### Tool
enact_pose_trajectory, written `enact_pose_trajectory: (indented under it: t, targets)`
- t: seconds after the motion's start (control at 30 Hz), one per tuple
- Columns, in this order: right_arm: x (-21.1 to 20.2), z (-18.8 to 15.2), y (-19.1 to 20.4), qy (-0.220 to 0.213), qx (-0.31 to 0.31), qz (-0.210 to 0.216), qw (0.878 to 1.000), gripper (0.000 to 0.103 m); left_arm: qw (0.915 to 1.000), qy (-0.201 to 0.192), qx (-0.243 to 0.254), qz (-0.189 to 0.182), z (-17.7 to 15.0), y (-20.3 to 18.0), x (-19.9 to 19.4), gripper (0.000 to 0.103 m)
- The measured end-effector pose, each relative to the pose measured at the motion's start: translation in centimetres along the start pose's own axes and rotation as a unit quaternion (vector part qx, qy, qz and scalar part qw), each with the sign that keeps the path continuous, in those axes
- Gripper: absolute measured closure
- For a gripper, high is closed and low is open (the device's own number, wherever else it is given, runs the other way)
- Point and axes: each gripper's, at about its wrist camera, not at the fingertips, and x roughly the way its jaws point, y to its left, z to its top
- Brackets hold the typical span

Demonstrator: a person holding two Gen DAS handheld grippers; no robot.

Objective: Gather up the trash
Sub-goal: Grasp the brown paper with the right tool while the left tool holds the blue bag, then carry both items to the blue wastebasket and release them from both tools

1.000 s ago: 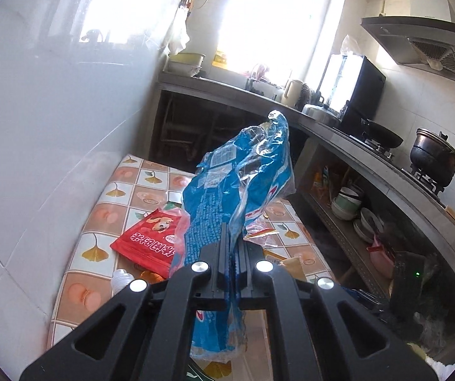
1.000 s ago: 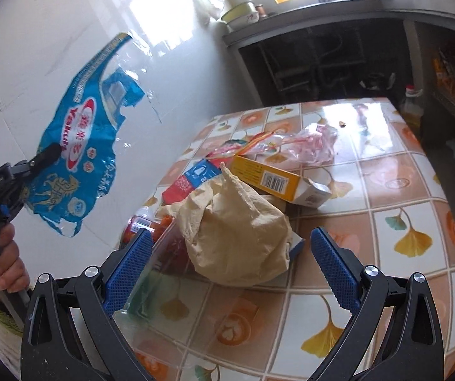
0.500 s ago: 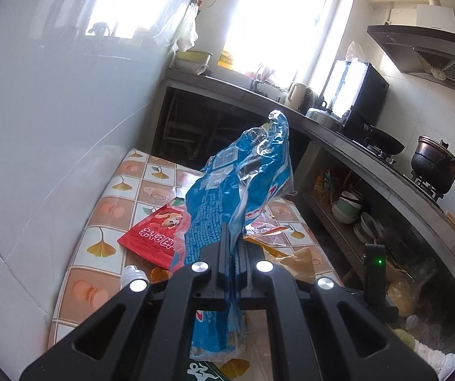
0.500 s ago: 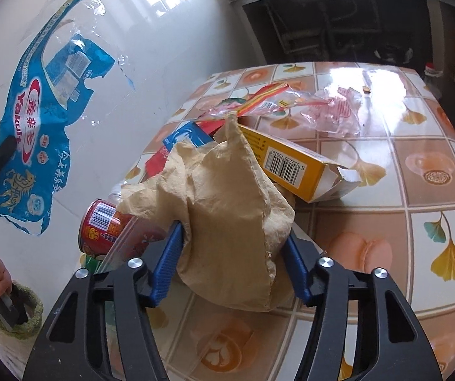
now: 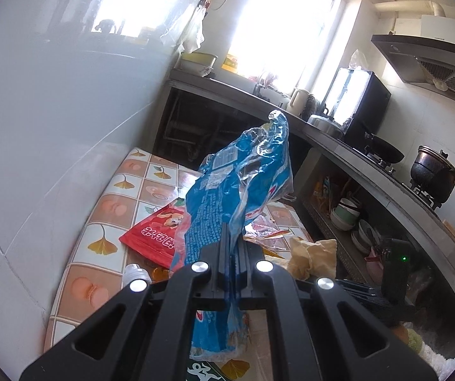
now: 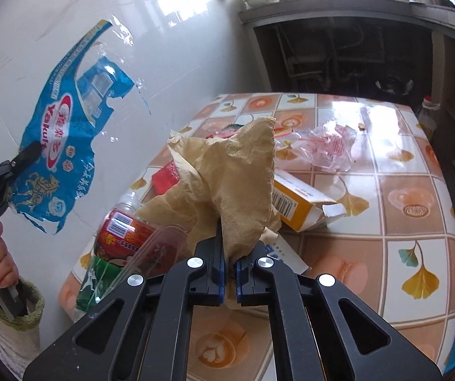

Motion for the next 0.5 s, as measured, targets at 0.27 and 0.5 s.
enact_pose_trajectory:
  t: [0.27, 0.5]
  targets:
    - [-5.0, 1.2, -0.6, -0.054, 0.041, 0.079, 0.995, 0.100, 1.0000, -0.008, 0.005, -0.002, -0.1, -1.1, -1.3, 0.101]
    - [-11.0, 0.4, -1.7, -0.119, 0.062, 0.088, 0.987, 0.100, 0.9992, -0.015, 0.029, -0.023, 0.3, -4.3, -2.7, 0.101]
